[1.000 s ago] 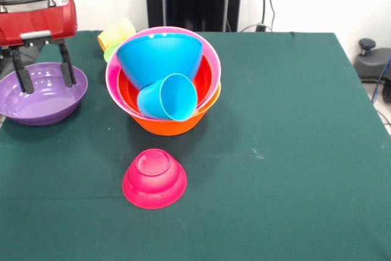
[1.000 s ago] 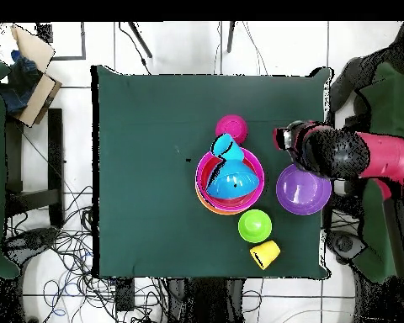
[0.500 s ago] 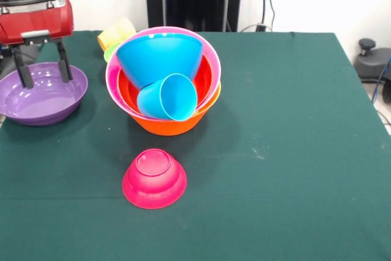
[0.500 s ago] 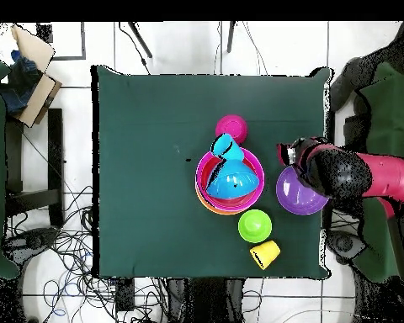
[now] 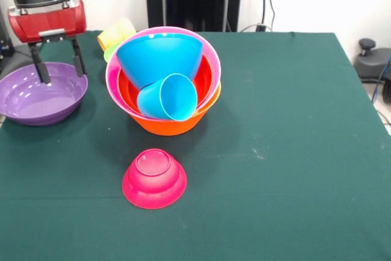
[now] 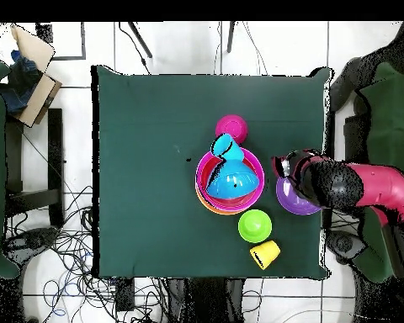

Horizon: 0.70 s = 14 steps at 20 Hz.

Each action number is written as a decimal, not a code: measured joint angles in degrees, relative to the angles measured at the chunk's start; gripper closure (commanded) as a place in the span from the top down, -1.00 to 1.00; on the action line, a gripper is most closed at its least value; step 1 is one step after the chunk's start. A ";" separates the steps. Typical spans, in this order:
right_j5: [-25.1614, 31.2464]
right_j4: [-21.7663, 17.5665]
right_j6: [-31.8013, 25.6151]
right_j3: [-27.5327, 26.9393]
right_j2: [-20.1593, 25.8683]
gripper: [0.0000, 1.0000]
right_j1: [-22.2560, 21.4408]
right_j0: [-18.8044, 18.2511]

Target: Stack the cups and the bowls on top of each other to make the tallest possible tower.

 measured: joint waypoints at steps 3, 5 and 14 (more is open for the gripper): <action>0.00 -1.13 0.00 0.14 -0.02 1.00 0.39 0.17; -0.02 -2.52 0.00 0.16 -0.03 1.00 1.39 0.37; -1.65 -7.69 0.00 0.15 -0.31 1.00 5.89 0.66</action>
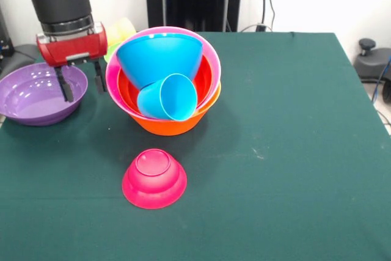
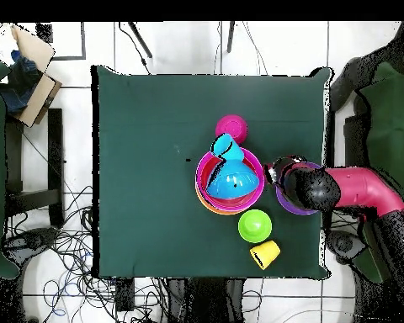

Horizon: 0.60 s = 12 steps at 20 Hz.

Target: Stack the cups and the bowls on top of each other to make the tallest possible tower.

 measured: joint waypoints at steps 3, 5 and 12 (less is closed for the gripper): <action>-0.71 -1.18 0.00 0.00 -0.19 1.00 0.92 -0.01; -1.08 -1.73 0.00 -0.01 -0.28 1.00 1.40 -0.01; -1.48 -1.99 0.00 0.17 -0.34 1.00 1.84 -0.23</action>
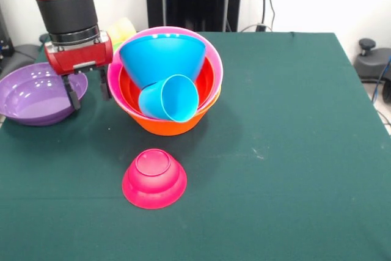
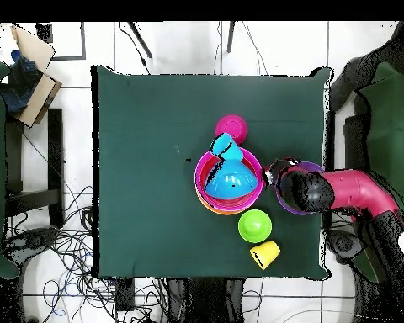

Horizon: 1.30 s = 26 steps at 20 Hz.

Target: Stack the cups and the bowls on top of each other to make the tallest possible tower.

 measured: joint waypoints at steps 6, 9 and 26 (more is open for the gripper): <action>0.00 0.08 0.00 1.93 -0.02 1.00 -2.20 -1.30; 0.00 0.64 0.00 3.09 -0.01 1.00 -4.10 -2.20; 0.00 0.71 0.00 3.48 -0.44 1.00 -3.15 -2.44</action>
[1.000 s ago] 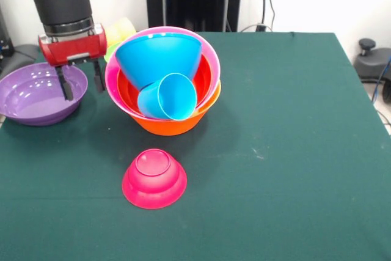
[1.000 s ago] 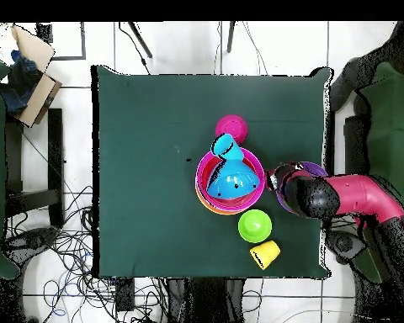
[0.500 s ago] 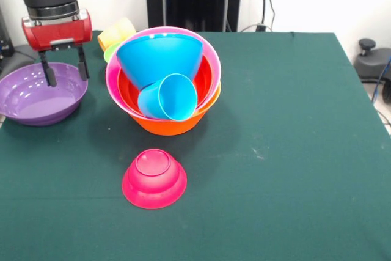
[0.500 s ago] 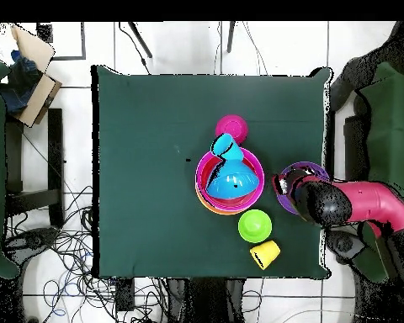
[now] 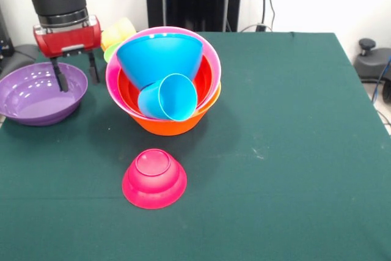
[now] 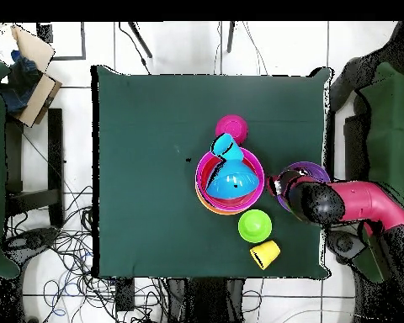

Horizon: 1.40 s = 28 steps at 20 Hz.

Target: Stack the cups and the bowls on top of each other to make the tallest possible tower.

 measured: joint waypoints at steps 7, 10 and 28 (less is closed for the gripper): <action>0.00 -1.26 0.00 -1.70 -0.36 1.00 3.03 0.88; 0.00 -1.81 0.00 -2.57 -0.41 1.00 4.28 1.20; 0.01 -1.37 0.00 -4.10 -0.31 1.00 4.93 0.52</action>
